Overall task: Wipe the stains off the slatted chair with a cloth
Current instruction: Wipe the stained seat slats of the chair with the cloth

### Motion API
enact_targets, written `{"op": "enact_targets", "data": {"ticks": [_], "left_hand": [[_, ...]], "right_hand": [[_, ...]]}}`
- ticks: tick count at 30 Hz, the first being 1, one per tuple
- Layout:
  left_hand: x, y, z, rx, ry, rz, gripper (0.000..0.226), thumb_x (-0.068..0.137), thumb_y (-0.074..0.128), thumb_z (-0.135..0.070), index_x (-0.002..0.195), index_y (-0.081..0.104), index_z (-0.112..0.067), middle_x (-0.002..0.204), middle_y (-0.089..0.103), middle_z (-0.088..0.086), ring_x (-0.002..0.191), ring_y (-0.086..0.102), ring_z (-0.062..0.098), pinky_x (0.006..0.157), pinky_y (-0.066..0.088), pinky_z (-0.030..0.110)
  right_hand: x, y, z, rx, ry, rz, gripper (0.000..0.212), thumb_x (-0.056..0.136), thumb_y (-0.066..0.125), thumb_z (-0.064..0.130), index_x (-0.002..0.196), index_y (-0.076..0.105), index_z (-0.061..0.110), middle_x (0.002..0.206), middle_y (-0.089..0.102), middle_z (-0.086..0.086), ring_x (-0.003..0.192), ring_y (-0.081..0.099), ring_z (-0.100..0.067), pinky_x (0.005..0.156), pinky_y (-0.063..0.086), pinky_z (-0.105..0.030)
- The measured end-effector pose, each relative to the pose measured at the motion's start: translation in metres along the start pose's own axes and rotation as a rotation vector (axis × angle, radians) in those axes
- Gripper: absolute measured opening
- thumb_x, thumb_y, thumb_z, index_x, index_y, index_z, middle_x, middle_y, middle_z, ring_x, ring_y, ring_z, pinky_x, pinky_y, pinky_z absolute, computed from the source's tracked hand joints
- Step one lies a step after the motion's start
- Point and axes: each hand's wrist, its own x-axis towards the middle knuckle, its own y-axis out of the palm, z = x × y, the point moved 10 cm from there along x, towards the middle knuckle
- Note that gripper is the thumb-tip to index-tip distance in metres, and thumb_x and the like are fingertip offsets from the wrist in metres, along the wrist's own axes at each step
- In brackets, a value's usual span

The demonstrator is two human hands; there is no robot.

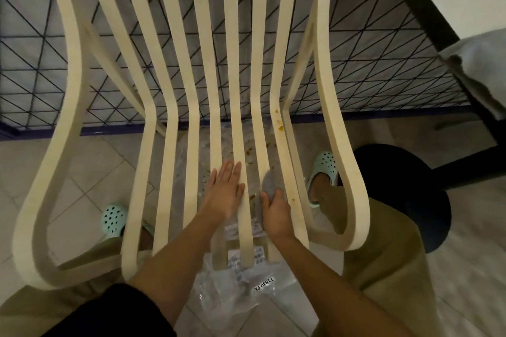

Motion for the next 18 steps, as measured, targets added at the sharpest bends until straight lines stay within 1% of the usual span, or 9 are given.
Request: {"op": "enact_targets", "data": {"ticks": [2, 4, 5, 7, 9, 11, 15, 16, 18], "left_hand": [[0.013, -0.003, 0.002, 0.012, 0.005, -0.026, 0.059, 0.104, 0.015, -0.041, 0.156, -0.005, -0.019, 0.163, -0.009, 0.002, 0.149, -0.014, 0.014, 0.120, -0.010, 0.036], [0.026, -0.005, 0.005, 0.032, 0.006, -0.054, 0.060, 0.104, 0.013, -0.043, 0.155, -0.006, -0.020, 0.163, -0.011, 0.002, 0.148, -0.015, 0.014, 0.119, -0.010, 0.036], [0.032, -0.007, 0.006, 0.040, 0.005, -0.073, 0.060, 0.104, 0.013, -0.044, 0.155, -0.006, -0.020, 0.162, -0.012, 0.002, 0.148, -0.015, 0.014, 0.119, -0.010, 0.037], [0.048, -0.009, 0.008, 0.032, 0.011, -0.085, 0.061, 0.103, 0.012, -0.044, 0.155, -0.007, -0.019, 0.162, -0.014, 0.002, 0.149, -0.015, 0.014, 0.121, -0.008, 0.038], [0.063, -0.012, 0.011, 0.036, 0.021, -0.090, 0.061, 0.103, 0.010, -0.044, 0.155, -0.008, -0.018, 0.162, -0.017, 0.000, 0.148, -0.016, 0.013, 0.122, -0.005, 0.040], [0.081, -0.015, 0.016, 0.054, 0.029, -0.082, 0.060, 0.104, 0.010, -0.043, 0.154, -0.009, -0.017, 0.161, -0.019, -0.001, 0.148, -0.016, 0.013, 0.122, -0.005, 0.040], [0.106, -0.022, 0.019, 0.071, 0.068, -0.081, 0.060, 0.104, 0.010, -0.043, 0.155, -0.007, -0.017, 0.162, -0.017, -0.004, 0.150, -0.008, 0.011, 0.121, -0.005, 0.040], [0.108, -0.022, 0.019, 0.072, 0.070, -0.087, 0.060, 0.104, 0.010, -0.044, 0.155, -0.007, -0.017, 0.162, -0.017, -0.004, 0.150, -0.007, 0.011, 0.121, -0.005, 0.040], [0.108, -0.024, 0.021, 0.086, 0.070, -0.123, 0.060, 0.104, 0.009, -0.044, 0.155, -0.005, -0.016, 0.162, -0.014, -0.003, 0.150, -0.004, 0.011, 0.122, -0.002, 0.041]], "right_hand": [[0.015, 0.003, 0.007, 0.007, -0.010, -0.001, 0.025, 0.102, 0.044, 0.033, 0.103, 0.048, 0.009, 0.099, 0.060, -0.016, 0.093, 0.060, -0.030, 0.073, 0.040, -0.029], [0.030, 0.006, 0.014, 0.014, -0.016, -0.010, 0.027, 0.102, 0.045, 0.031, 0.109, 0.049, 0.006, 0.103, 0.061, -0.017, 0.096, 0.060, -0.032, 0.073, 0.042, -0.030], [0.036, 0.006, 0.018, 0.010, -0.019, -0.016, 0.029, 0.102, 0.045, 0.031, 0.111, 0.049, 0.004, 0.103, 0.061, -0.017, 0.096, 0.060, -0.032, 0.071, 0.041, -0.031], [0.049, 0.006, 0.024, -0.020, -0.010, -0.023, 0.029, 0.102, 0.045, 0.032, 0.108, 0.048, 0.004, 0.094, 0.059, -0.015, 0.090, 0.060, -0.033, 0.066, 0.037, -0.031], [0.063, 0.007, 0.029, -0.027, -0.010, -0.022, 0.028, 0.102, 0.045, 0.032, 0.108, 0.048, 0.005, 0.093, 0.057, -0.012, 0.090, 0.060, -0.033, 0.067, 0.038, -0.031], [0.078, 0.010, 0.037, -0.006, -0.027, -0.012, 0.027, 0.102, 0.046, 0.030, 0.114, 0.049, 0.006, 0.106, 0.060, -0.015, 0.099, 0.060, -0.031, 0.076, 0.041, -0.030], [0.108, 0.012, 0.052, 0.088, -0.062, -0.005, 0.030, 0.102, 0.048, 0.024, 0.126, 0.049, 0.005, 0.129, 0.056, -0.014, 0.118, 0.054, -0.029, 0.093, 0.039, -0.028], [0.117, 0.012, 0.057, 0.079, -0.073, 0.000, 0.032, 0.102, 0.047, 0.024, 0.128, 0.048, 0.005, 0.131, 0.056, -0.014, 0.119, 0.054, -0.030, 0.094, 0.039, -0.028], [0.139, 0.018, 0.068, 0.047, -0.069, 0.034, 0.035, 0.102, 0.045, 0.025, 0.131, 0.046, 0.005, 0.130, 0.055, -0.014, 0.117, 0.055, -0.030, 0.089, 0.038, -0.026]]}}
